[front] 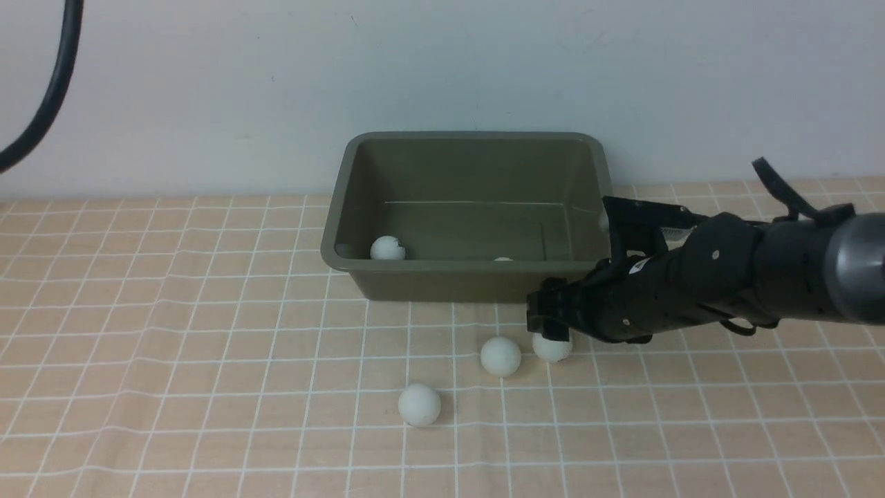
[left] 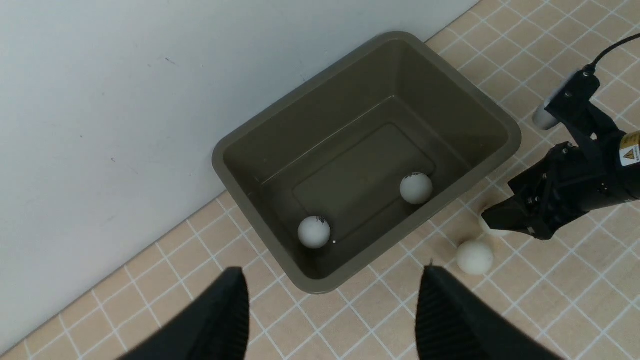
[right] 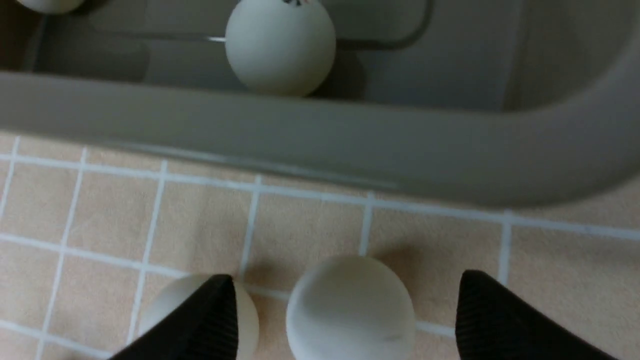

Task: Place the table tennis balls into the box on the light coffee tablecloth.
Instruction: 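Reach for and grasp a ping pong ball on the table beside the basket, then drop the ball into the bin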

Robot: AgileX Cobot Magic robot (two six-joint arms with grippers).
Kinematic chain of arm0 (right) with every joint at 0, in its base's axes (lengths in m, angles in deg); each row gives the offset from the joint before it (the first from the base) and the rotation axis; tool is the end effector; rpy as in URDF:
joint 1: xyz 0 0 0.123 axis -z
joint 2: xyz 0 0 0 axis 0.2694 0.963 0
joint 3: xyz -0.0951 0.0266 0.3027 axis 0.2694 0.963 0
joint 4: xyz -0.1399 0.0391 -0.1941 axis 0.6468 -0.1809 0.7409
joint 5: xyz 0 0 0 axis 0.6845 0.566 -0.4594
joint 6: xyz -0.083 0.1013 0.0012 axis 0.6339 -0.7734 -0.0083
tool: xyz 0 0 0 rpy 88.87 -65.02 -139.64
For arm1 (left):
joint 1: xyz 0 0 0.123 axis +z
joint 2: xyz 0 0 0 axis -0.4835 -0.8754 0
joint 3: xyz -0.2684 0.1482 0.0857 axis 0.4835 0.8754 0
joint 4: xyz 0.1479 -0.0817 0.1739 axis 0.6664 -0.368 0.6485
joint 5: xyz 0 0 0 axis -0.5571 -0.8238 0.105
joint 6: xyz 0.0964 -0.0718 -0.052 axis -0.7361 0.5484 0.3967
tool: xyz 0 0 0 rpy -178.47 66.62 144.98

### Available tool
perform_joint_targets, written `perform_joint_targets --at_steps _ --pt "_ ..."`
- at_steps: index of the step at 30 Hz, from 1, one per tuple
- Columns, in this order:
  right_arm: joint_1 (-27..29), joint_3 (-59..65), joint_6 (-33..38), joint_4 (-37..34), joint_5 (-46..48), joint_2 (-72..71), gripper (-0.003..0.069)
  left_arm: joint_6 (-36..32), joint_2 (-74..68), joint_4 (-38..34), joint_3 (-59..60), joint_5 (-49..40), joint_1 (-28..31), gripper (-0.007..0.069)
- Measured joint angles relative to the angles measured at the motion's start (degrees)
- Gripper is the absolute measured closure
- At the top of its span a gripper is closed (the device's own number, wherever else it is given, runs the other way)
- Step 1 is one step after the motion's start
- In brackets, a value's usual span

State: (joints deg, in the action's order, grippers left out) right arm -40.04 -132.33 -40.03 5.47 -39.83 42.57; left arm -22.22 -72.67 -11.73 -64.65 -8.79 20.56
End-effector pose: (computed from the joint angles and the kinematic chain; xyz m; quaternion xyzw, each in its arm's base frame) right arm 0.3518 0.1857 0.1595 -0.0288 0.9528 0.1982 0.2280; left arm 0.2685 -0.0820 0.5107 0.3019 0.8430 -0.0959 0.4347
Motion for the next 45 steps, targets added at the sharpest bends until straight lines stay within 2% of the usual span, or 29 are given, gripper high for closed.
perform_joint_targets --at_steps 12,16,17,21,29,32,35,39,42,45 --pt "0.0 -0.4 0.67 -1.02 -0.29 4.1 0.0188 0.0 0.0 0.0 0.0 0.0 0.0 0.0253" --pt "0.0 -0.47 0.67 1.01 -0.3 4.18 0.0301 0.0 0.0 0.0 0.0 0.0 0.0 0.0253" --pt "0.0 -0.47 0.67 1.21 -0.17 4.11 0.0302 0.0 0.0 0.0 0.0 0.0 0.0 0.0253" --pt "0.34 -0.47 0.61 6.95 3.12 1.75 0.0297 0.0 0.0 0.0 0.0 0.0 0.0 0.0253" --pt "6.77 -0.47 -1.77 18.03 15.51 -7.47 0.0297 0.0 0.0 0.0 0.0 0.0 0.0 0.0253" --pt "8.1 -0.41 1.43 20.25 20.88 -14.03 0.0297 0.0 0.0 0.0 0.0 0.0 0.0 0.0253" --pt "8.1 -0.41 5.86 17.58 21.34 -19.07 0.0297 0.0 0.0 0.0 0.0 0.0 0.0 0.0253" --pt "8.1 -2.27 12.72 10.46 19.02 -21.64 0.0297 0.0 0.0 0.0 0.0 0.0 0.0 0.0253" --pt "8.1 -7.62 19.59 3.34 18.4 -19.15 0.0297 0.0 0.0 -0.12 0.0 0.0 0.0 0.0253" --pt "8.1 -12.57 23.17 0.43 18.46 -14.04 0.0297 0.05 0.0 -0.56 0.0 0.0 0.0 0.0253"
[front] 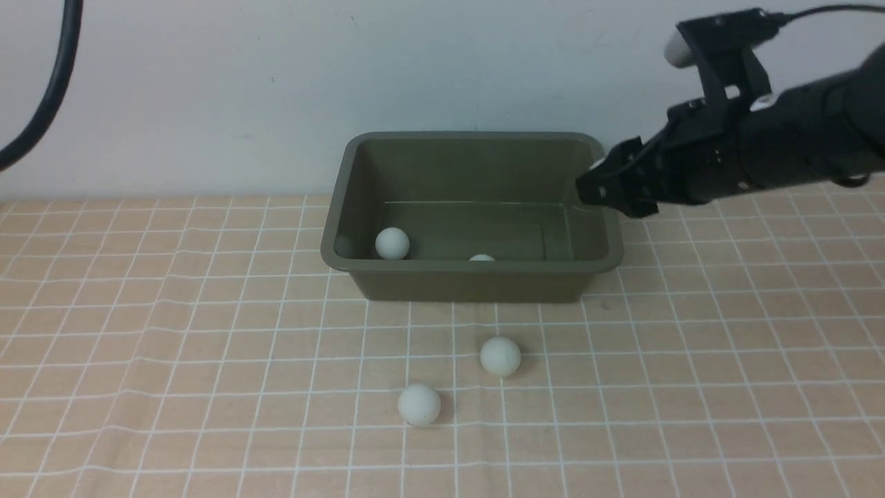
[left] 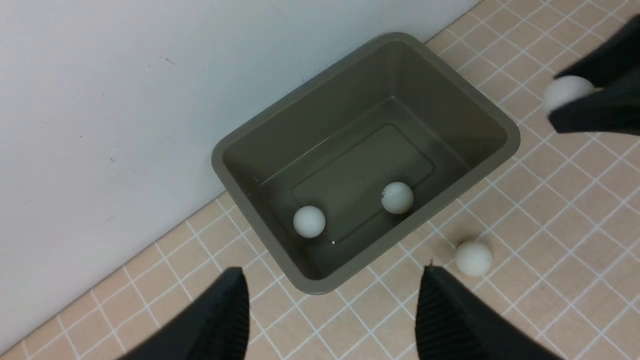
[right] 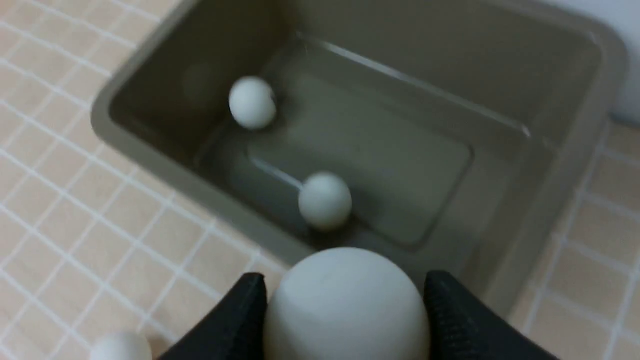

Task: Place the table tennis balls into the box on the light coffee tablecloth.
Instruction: 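Drop the ball into the bin, then reach for and grasp a ping pong ball on the table beside the basket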

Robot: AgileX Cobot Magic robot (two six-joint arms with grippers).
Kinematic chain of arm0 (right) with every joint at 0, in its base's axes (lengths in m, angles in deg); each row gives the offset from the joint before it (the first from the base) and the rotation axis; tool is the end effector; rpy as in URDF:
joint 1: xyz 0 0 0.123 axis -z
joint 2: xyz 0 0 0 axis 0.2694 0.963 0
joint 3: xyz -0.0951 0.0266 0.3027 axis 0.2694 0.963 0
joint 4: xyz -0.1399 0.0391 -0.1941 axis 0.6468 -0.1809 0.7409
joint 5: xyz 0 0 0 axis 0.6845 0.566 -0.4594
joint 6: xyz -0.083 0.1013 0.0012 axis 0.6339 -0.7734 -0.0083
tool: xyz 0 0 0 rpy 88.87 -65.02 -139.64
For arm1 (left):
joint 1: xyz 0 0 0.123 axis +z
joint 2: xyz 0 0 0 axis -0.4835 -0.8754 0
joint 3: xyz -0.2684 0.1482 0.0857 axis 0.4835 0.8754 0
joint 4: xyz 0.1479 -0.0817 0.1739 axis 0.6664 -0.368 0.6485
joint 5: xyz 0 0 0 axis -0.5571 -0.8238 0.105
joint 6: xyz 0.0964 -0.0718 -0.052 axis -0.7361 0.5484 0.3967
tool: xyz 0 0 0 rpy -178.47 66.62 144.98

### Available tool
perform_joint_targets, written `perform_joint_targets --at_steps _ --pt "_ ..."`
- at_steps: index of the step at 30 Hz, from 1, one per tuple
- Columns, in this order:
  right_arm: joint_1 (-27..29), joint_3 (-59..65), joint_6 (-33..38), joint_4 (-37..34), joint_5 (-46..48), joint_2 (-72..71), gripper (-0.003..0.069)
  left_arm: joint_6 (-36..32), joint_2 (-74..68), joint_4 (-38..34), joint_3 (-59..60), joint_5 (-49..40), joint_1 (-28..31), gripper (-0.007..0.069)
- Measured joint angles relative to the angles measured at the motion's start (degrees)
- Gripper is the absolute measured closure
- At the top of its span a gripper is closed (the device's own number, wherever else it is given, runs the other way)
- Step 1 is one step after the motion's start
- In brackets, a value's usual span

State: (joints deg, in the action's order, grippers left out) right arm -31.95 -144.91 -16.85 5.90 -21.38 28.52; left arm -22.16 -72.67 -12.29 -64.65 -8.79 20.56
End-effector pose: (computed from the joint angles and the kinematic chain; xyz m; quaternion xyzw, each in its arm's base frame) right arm 0.3535 0.1517 0.3047 -0.2257 0.8849 0.2058 0.3517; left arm 0.2681 -0.0831 0.5111 0.3018 0.8422 -0.1009 0.4352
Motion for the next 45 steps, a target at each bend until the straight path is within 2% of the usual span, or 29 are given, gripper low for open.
perform_joint_targets --at_steps 8,10,14,18,26,34,40,45 --pt "0.0 -10.27 1.34 -1.77 0.11 12.51 0.0297 0.14 0.0 -0.7 0.0 0.0 0.0 0.0253" --pt "0.0 -11.39 1.48 -1.18 -0.05 14.98 0.0265 0.81 0.0 -0.76 0.0 0.0 0.0 0.0253" --pt "0.0 -11.7 1.54 -0.11 -2.52 16.66 0.013 2.63 0.0 -1.14 0.0 0.0 0.0 0.0253" --pt "0.0 -11.7 2.32 0.58 -5.91 14.93 0.0073 3.88 0.14 -3.01 0.0 0.0 0.0 0.0253" --pt "0.0 -11.76 3.13 5.61 -4.09 1.93 0.0108 3.84 3.06 -5.22 0.0 0.0 -0.18 0.0253" --pt "0.0 -11.83 1.91 6.95 4.28 -13.25 0.0113 3.45 8.85 -5.86 1.1 -0.02 -0.18 0.0253" --pt "0.0 -11.83 1.91 4.94 7.61 -24.26 0.0114 2.91 8.41 -9.05 13.77 0.03 -0.18 0.0253" --pt "0.0 -12.0 1.91 4.97 9.03 -29.77 0.0114 -1.68 3.81 -11.31 28.02 0.5 -0.25 0.0253"
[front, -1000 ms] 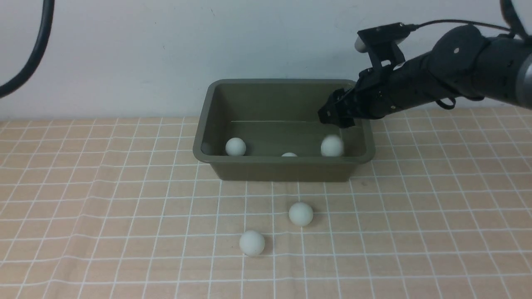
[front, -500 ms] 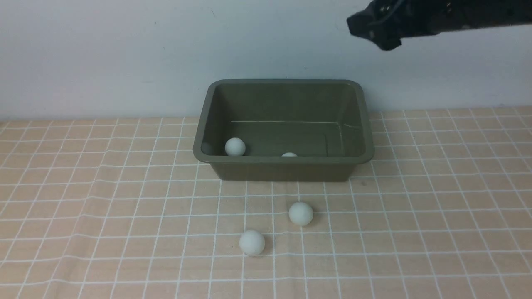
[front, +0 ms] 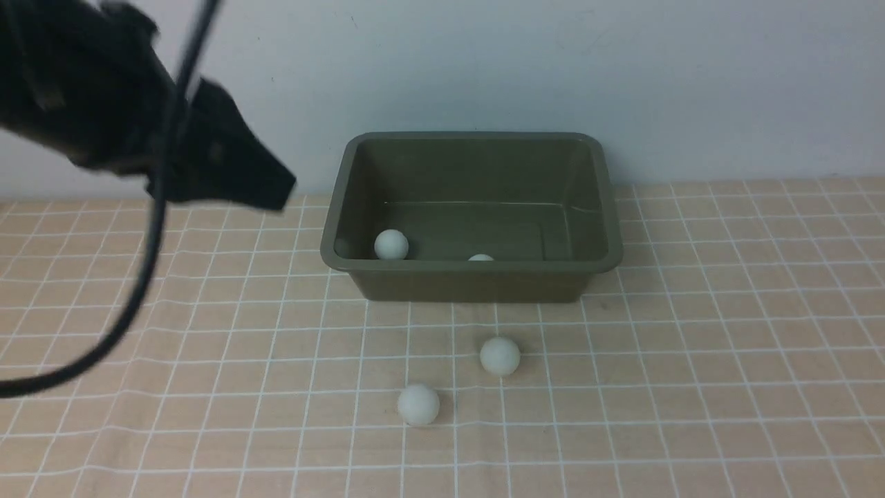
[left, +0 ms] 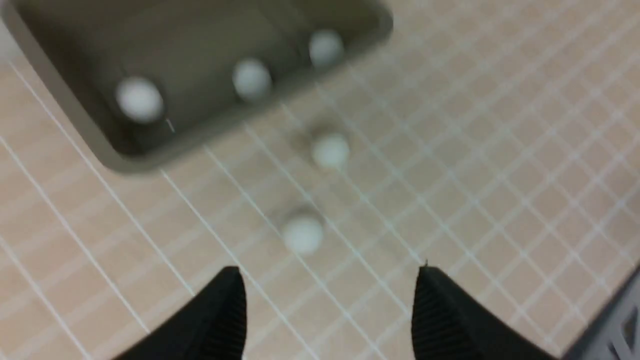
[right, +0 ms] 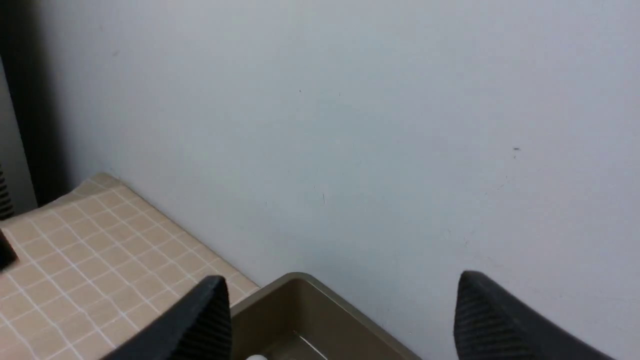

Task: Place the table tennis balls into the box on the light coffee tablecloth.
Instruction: 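Reach for and grasp a ping pong ball on the table beside the basket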

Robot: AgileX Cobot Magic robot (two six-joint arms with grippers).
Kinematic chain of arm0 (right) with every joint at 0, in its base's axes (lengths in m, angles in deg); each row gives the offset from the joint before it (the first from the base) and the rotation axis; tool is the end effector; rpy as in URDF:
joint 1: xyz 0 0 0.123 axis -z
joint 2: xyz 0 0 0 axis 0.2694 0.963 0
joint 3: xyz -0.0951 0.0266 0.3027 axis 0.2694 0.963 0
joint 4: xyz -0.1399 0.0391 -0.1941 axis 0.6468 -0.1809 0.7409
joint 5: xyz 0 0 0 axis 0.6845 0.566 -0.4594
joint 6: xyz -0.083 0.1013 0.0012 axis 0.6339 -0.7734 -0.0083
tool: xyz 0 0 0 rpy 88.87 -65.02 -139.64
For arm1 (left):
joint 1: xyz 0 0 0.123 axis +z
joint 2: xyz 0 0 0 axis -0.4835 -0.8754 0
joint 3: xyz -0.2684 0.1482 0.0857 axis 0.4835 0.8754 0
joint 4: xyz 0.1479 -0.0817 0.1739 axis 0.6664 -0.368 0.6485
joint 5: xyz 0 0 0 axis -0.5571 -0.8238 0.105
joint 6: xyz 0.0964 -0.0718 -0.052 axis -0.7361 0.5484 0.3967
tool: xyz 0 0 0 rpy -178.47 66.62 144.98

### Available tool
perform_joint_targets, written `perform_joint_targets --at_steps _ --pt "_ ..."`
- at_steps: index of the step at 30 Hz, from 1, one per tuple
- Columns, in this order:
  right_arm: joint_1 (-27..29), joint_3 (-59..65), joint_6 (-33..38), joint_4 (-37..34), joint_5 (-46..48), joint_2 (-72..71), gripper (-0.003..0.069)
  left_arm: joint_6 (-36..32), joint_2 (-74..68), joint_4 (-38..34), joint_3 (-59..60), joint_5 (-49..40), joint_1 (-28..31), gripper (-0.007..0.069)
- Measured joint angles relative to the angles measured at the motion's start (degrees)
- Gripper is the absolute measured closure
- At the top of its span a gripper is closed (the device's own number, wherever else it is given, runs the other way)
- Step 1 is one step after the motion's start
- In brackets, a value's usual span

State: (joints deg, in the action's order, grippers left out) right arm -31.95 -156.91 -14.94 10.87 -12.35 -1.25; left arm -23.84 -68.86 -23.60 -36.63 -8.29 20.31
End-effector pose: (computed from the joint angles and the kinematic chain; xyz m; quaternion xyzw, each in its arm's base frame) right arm 0.1968 0.1089 0.5202 -0.3110 0.7176 0.1672 0.6002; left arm 0.2465 -0.1034 0.3971 0.2874 0.8935 -0.2269 0.2601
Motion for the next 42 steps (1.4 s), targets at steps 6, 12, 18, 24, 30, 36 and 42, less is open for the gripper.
perform_joint_targets --at_steps 6,12,18,24,30,36,42 --pt "0.0 -0.12 -1.32 -0.05 2.78 0.27 0.0114 -3.88 -7.78 0.43 6.27 2.95 -4.81 0.0253" --pt "0.0 -0.12 -3.03 0.19 5.33 0.67 0.0114 -4.05 -16.7 3.82 6.83 13.34 -11.27 0.0253" --pt "0.0 -0.12 -4.29 0.45 5.76 0.67 0.0114 -1.79 -24.0 7.53 6.83 17.79 -14.86 0.0253" --pt "0.0 -0.12 -4.46 0.52 5.88 0.67 0.0114 -0.77 -30.95 9.22 6.83 23.06 -17.0 0.0253" --pt "0.0 -0.12 -4.46 0.65 5.92 0.67 0.0114 -0.62 -35.64 9.28 6.83 25.3 -17.79 0.0253" --pt "0.0 -0.12 -4.46 0.99 5.92 0.67 0.0114 -0.33 -37.08 7.54 6.83 25.55 -17.86 0.0306" --pt "0.0 -0.12 -4.46 2.7 5.74 0.67 0.0123 -6.5 -34.72 2.82 4.06 22.58 -18.6 0.0306"
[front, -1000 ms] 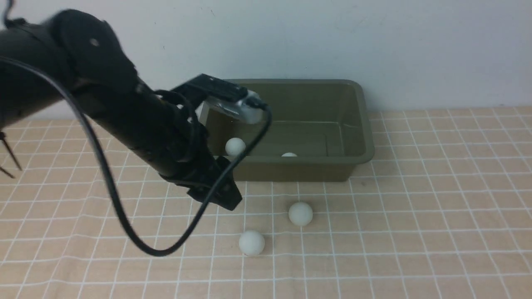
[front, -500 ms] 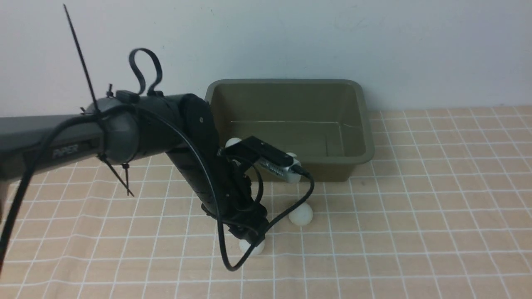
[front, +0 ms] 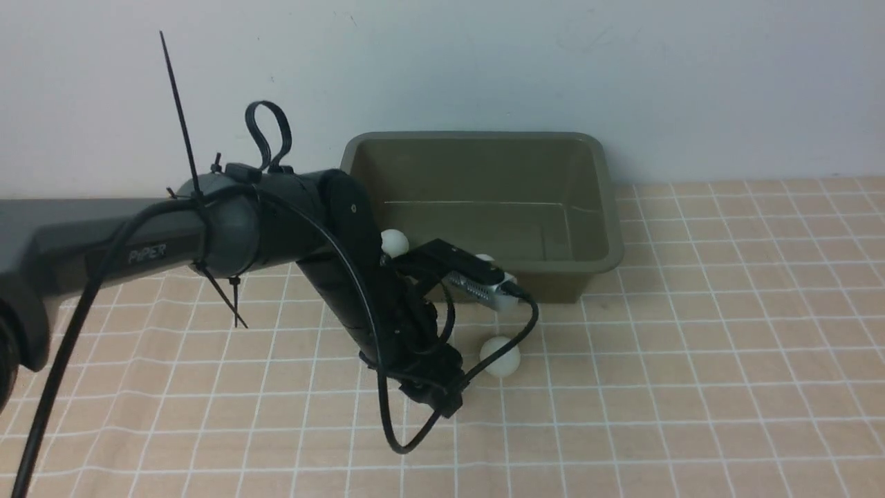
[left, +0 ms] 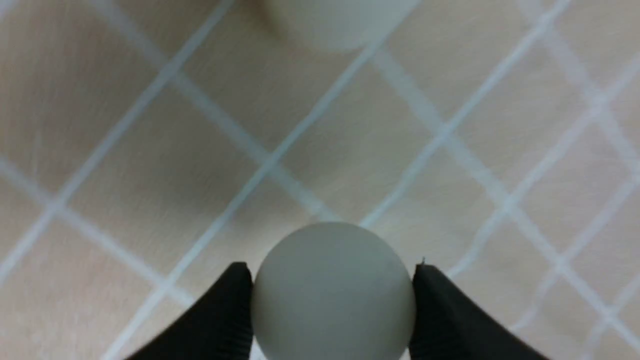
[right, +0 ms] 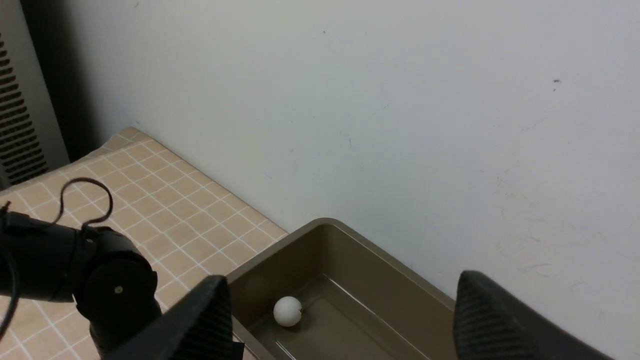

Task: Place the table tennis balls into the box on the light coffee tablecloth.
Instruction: 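Reach for and grasp a ping pong ball on the table beside the basket, then drop the ball into the bin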

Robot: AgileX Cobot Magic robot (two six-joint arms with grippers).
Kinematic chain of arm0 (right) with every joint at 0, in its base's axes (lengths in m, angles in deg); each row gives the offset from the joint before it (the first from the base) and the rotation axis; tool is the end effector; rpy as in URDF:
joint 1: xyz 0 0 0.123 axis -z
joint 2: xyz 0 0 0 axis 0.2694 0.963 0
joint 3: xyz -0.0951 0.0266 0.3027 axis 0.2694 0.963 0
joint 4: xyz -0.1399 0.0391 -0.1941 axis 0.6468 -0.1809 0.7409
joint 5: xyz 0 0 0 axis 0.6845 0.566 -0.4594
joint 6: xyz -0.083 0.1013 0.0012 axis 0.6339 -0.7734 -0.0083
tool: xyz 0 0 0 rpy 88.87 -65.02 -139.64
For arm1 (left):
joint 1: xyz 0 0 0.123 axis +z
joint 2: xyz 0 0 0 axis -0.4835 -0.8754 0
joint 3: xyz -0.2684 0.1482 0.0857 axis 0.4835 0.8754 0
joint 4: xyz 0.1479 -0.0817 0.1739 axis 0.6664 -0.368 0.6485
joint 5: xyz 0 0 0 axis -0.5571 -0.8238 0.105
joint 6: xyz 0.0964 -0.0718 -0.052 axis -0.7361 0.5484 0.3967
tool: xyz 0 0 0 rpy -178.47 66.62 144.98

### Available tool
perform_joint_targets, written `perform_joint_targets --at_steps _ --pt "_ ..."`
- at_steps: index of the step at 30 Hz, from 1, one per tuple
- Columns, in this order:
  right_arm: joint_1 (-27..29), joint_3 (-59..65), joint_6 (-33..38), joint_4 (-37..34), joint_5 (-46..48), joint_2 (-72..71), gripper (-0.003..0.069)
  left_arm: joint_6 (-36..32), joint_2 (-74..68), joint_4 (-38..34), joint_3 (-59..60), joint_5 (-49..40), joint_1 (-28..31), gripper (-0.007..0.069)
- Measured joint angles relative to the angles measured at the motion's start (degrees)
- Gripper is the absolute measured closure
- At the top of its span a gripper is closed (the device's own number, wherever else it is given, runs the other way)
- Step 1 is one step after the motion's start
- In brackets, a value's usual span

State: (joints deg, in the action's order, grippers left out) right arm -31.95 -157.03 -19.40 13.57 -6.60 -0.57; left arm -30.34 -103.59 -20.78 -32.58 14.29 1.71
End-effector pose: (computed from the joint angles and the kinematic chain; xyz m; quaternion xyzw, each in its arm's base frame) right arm 0.1966 0.1095 0.5051 -0.3113 0.7546 0.1758 0.5503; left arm 0.3360 -0.2269 0.1791 0.3857 0.8966 -0.1953 0.0959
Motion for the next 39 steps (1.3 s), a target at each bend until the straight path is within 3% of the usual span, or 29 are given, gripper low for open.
perform_joint_targets --at_steps 6,15,21,24,28,32,39 --pt "0.0 0.0 0.0 0.11 -0.18 0.05 0.0149 -10.28 2.96 -8.89 -8.65 1.06 -0.3 0.0306" --pt "0.0 0.0 -0.64 0.16 1.37 0.05 0.0158 -11.99 -1.21 -10.11 -17.63 17.17 6.8 0.0306" --pt "0.0 0.0 -0.88 0.28 1.49 0.05 0.0158 -14.55 -9.17 -12.11 -25.37 12.19 9.92 0.0264" --pt "0.0 0.0 -0.94 0.28 1.56 0.05 0.0158 -11.72 -10.88 -11.66 -29.25 3.75 10.35 0.0209" --pt "0.0 0.0 -1.0 0.28 1.63 0.05 0.0158 -7.13 -9.11 -10.03 -33.74 -4.58 10.42 0.0226" --pt "0.0 0.0 -1.0 0.4 1.75 0.05 0.0158 2.19 -2.97 -5.79 -39.44 -17.15 10.74 0.0316" --pt "0.0 0.0 -0.43 0.93 2.04 0.05 0.0158 16.76 4.25 2.7 -41.7 -21.13 10.06 0.0396"
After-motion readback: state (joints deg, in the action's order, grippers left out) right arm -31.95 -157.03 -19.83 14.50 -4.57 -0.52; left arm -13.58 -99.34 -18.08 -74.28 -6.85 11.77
